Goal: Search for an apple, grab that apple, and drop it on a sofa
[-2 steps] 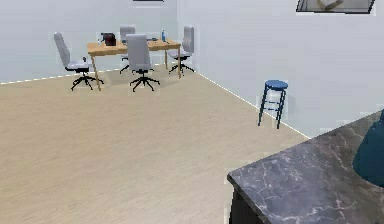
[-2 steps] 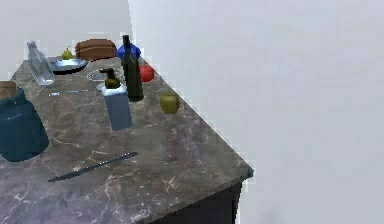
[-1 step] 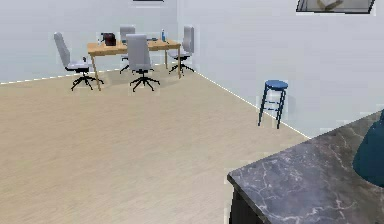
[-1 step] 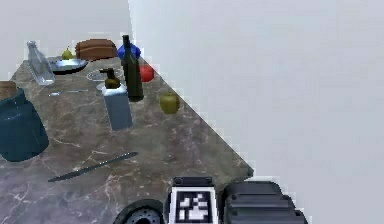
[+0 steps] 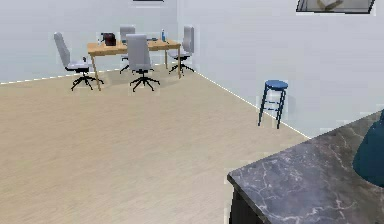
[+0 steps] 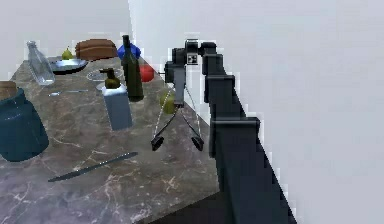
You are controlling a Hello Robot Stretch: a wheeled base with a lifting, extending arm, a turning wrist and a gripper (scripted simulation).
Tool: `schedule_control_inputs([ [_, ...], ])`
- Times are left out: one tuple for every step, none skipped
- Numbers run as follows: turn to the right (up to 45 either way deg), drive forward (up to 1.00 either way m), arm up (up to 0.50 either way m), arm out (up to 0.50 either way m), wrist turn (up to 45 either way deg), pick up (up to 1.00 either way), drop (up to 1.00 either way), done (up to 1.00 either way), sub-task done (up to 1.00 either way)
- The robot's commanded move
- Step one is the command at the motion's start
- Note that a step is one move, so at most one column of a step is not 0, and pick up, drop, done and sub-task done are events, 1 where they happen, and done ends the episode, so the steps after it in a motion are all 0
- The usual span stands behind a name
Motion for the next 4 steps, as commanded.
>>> schedule_control_inputs([
  [0.0, 0.00, 0.00, 0.00, 45.0, 0.00, 0.00, 0.00, 0.00],
  [0.0, 0.00, 0.00, 0.00, 45.0, 0.00, 0.00, 0.00, 0.00],
  [0.0, 0.00, 0.00, 0.00, 45.0, 0.00, 0.00, 0.00, 0.00],
  [0.0, 0.00, 0.00, 0.00, 24.0, 0.00, 0.00, 0.00, 0.00],
])
